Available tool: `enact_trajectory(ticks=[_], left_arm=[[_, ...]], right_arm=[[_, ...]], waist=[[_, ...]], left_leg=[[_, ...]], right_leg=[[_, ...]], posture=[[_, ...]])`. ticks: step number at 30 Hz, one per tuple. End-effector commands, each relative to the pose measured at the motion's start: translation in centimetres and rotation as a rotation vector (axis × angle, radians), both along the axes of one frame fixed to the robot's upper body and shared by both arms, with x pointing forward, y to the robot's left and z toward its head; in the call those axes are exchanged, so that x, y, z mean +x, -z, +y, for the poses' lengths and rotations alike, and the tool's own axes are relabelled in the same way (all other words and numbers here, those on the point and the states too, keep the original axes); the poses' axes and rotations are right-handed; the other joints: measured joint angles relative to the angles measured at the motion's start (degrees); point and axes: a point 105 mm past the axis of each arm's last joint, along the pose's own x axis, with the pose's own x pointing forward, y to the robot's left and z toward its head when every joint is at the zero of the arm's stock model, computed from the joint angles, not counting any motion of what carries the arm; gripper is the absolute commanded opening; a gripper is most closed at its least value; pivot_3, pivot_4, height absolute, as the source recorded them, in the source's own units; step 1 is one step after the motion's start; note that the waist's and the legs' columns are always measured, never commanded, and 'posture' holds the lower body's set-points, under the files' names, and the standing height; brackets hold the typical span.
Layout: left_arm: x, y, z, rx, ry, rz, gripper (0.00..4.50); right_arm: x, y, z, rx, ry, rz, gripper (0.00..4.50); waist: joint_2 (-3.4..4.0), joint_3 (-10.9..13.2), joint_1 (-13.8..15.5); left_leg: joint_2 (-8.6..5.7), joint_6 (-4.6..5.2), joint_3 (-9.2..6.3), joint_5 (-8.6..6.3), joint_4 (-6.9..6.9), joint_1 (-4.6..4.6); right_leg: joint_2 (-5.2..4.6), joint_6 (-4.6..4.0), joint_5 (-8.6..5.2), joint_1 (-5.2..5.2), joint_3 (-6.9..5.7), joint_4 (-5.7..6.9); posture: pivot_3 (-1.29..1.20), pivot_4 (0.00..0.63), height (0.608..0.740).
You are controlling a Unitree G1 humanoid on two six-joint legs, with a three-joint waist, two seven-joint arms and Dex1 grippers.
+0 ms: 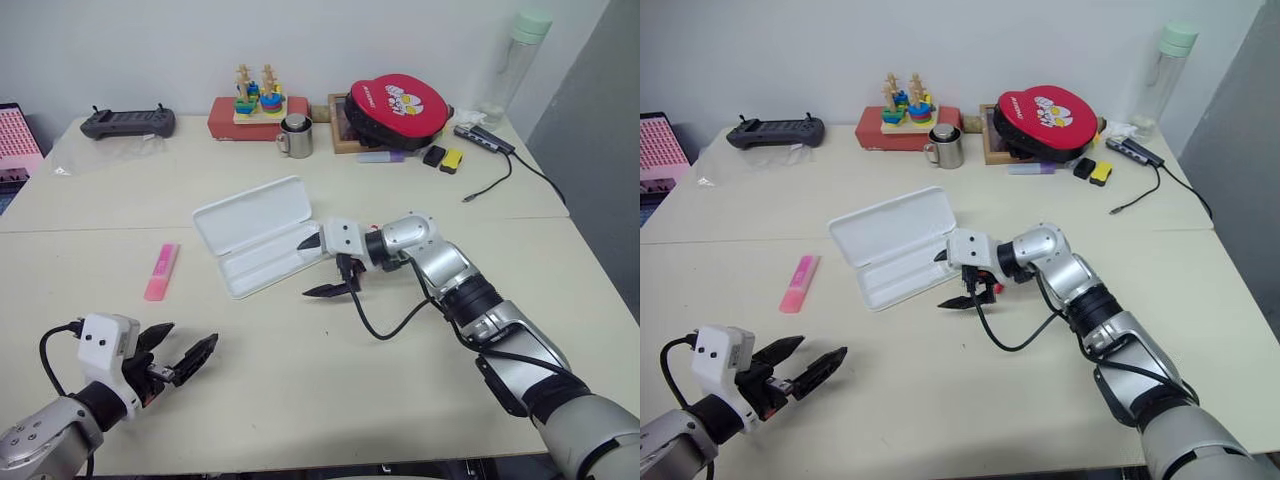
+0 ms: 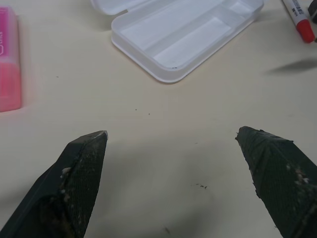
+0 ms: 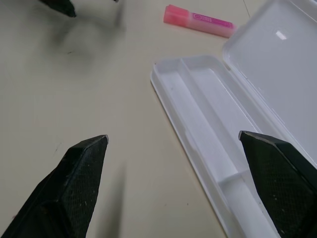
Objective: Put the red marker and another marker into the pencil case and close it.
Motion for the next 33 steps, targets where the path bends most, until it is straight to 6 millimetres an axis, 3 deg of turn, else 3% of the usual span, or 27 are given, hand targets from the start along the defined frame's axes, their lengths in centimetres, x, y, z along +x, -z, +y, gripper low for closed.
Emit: enact_trajectory(ticks=[1,9,23,26,33], left_arm=[[-0.2,-0.6,-0.4,0.006,0.007,-0.025,4.5],[-0.4,-0.7,-0.4,0.002,-0.008,-0.023,4.5],[-0.7,-0.5,-0.6,0.0,-0.02,-0.021,4.5],[-0.5,-0.5,-0.7,0.0,-0.022,-0.02,4.5],[-0.6,-0.3,-0.7,-0.003,-0.021,-0.017,4.5]], right_arm=[[1.2,-1.0,0.7,0.013,0.035,-0.002,4.46],[2.7,-0.5,0.8,-0.009,0.091,0.02,4.46],[3.8,2.4,-0.7,-0.11,0.174,0.046,4.46],[3.8,2.5,-0.7,-0.128,0.173,0.027,3.95],[3.4,2.3,-0.4,-0.161,0.119,0.001,2.23]], waist=[[0.0,0.0,-0.1],[0.01,0.0,-0.2],[0.01,0.0,-0.6],[0.01,0.0,-0.6],[0.01,0.0,-0.7]], left_leg=[[0.0,0.0,0.01,0.0,0.0,0.0],[-0.01,0.01,0.02,0.0,-0.02,-0.02],[-0.01,0.0,0.06,0.0,-0.02,-0.17],[-0.01,0.0,0.06,0.0,-0.02,-0.17],[0.0,0.0,0.06,0.0,-0.02,-0.17]], right_leg=[[0.0,0.0,0.0,0.0,0.01,-0.01],[0.0,-0.01,0.0,-0.04,0.01,0.0],[0.0,-0.02,0.01,-0.25,0.05,0.07],[0.0,-0.02,0.01,-0.25,0.05,0.07],[0.0,-0.02,0.01,-0.25,0.04,0.07]], posture=[[0.0,0.15,0.74],[0.0,0.15,0.74],[0.0,0.15,0.74],[0.0,0.15,0.74],[0.0,0.15,0.74]])
